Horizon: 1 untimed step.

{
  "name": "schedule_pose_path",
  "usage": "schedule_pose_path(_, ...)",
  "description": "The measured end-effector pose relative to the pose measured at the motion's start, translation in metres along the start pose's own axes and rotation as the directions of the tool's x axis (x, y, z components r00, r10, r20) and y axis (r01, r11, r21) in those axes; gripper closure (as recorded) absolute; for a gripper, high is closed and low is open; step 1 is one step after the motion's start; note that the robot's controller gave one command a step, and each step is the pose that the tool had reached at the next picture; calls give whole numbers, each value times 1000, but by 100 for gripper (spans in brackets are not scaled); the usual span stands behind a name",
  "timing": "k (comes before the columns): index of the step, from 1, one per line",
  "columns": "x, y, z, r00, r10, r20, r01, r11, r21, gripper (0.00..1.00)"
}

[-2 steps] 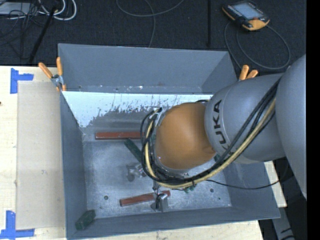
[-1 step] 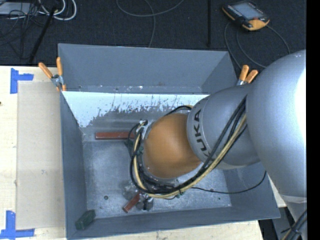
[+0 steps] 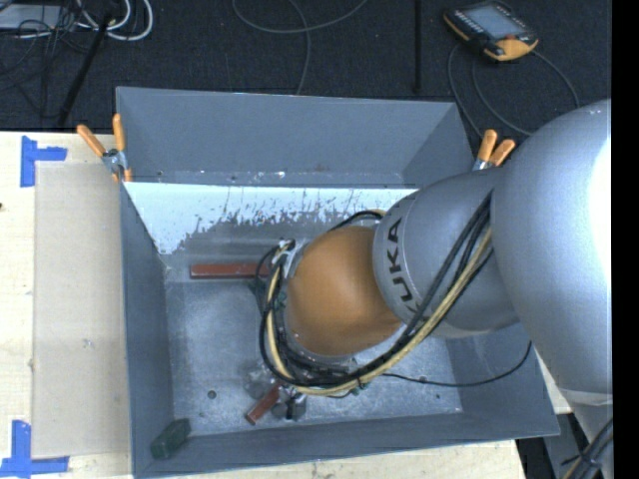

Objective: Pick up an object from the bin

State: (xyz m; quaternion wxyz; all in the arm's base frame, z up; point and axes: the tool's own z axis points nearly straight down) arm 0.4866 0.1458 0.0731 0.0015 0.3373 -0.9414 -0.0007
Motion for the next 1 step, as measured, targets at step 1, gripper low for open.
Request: schedule_pose_path(1, -49, 36, -179, 1000, -1, 10, 1, 1000, 4, 100)
